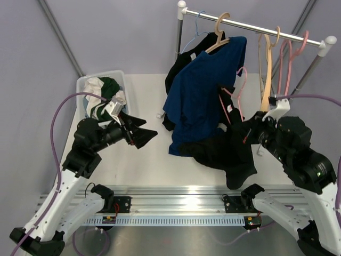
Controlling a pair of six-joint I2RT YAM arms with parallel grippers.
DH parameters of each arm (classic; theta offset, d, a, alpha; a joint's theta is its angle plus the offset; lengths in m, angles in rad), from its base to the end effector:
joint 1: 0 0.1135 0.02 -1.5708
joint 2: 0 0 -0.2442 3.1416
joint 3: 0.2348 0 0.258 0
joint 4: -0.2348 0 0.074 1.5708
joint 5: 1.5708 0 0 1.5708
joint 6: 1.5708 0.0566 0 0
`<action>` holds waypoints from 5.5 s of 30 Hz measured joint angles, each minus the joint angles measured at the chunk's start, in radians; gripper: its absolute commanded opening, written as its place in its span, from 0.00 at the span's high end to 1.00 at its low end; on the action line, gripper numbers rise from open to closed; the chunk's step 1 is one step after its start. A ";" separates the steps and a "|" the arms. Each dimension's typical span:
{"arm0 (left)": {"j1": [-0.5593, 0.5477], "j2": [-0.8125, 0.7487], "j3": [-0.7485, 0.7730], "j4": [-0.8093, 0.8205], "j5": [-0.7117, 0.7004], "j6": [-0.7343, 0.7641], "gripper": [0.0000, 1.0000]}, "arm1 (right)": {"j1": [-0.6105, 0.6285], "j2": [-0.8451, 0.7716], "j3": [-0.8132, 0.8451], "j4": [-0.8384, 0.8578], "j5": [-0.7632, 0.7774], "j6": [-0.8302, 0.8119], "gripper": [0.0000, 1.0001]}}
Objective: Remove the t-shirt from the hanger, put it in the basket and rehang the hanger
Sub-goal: Pick up the hanger from the clothesline, then remove the T-shirt from the hanger.
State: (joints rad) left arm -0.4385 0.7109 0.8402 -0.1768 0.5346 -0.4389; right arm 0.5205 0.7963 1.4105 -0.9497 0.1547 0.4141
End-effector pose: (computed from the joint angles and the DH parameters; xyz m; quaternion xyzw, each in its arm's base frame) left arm 0.1676 -0.1104 0.3589 0.1821 0.6980 -0.4558 0.5214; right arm 0.1279 0.0632 0.4389 0.0015 0.8140 0.2039 0.5439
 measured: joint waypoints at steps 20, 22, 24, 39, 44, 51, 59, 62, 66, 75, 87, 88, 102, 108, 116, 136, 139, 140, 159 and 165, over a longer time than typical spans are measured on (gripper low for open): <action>-0.010 0.030 0.244 -0.020 0.459 0.116 0.01 | -0.001 -0.226 -0.253 -0.011 -0.790 -0.018 1.00; -0.014 0.030 0.244 -0.005 0.473 0.116 0.02 | -0.001 -0.222 -0.287 0.046 -0.874 -0.018 1.00; -0.020 0.032 0.242 0.016 0.485 0.114 0.02 | -0.001 -0.220 -0.316 0.103 -0.941 -0.014 1.00; -0.209 0.240 0.161 0.441 0.483 -0.110 0.11 | -0.001 -0.130 -0.435 0.539 -1.155 0.082 1.00; -0.315 0.295 0.180 0.485 0.451 -0.116 0.22 | -0.001 -0.087 -0.466 0.605 -1.169 0.084 1.00; -0.340 0.354 0.209 0.484 0.413 -0.108 0.36 | -0.001 -0.046 -0.483 0.630 -1.168 0.082 1.00; -0.345 0.364 0.199 0.504 0.389 -0.102 0.59 | -0.001 -0.037 -0.491 0.684 -1.171 0.090 1.00; -0.346 0.367 0.196 0.508 0.377 -0.101 0.71 | -0.001 -0.037 -0.497 0.703 -1.172 0.096 1.00; -0.346 0.372 0.196 0.507 0.365 -0.084 1.00 | 0.001 -0.036 -0.499 0.721 -1.192 0.103 1.00; -0.350 0.369 0.207 0.387 0.332 -0.034 1.00 | 0.001 0.040 -0.437 0.656 -1.156 0.045 0.35; -0.288 0.291 0.310 0.065 0.185 0.037 1.00 | 0.000 0.023 -0.389 0.465 -0.965 -0.220 0.00; -0.286 0.278 0.326 0.043 0.171 0.049 1.00 | 0.000 0.023 -0.389 0.454 -0.942 -0.241 0.00; -0.286 0.110 0.372 -0.222 0.028 0.133 1.00 | 0.000 0.000 -0.597 0.649 -0.820 -0.224 0.38; -0.286 0.068 0.372 -0.291 -0.047 0.175 1.00 | 0.000 -0.019 -0.620 0.705 -0.797 -0.193 0.46; -0.286 0.028 0.411 -0.369 -0.080 0.220 1.00 | 0.000 0.011 -0.607 0.728 -0.824 -0.166 0.00; -0.286 -0.003 0.490 -0.489 -0.143 0.258 1.00 | 0.000 0.061 -0.547 0.770 -1.014 -0.240 0.19; -0.286 -0.003 0.520 -0.496 -0.145 0.258 1.00 | 0.000 0.061 -0.568 0.772 -1.010 -0.249 0.35; -0.286 -0.004 0.533 -0.497 -0.145 0.257 1.00 | 0.000 0.061 -0.576 0.772 -1.006 -0.249 0.37; -0.286 -0.116 0.570 -0.578 -0.246 0.256 1.00 | 0.002 0.175 -0.562 0.825 -0.618 -0.062 1.00; -0.286 -0.134 0.570 -0.590 -0.275 0.259 1.00 | 0.002 0.228 -0.510 0.858 -0.547 0.048 1.00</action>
State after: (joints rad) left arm -0.7242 0.5774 1.4105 -0.7666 0.2596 -0.1799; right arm 0.5228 1.0245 0.9005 -0.0917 -0.3923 0.4622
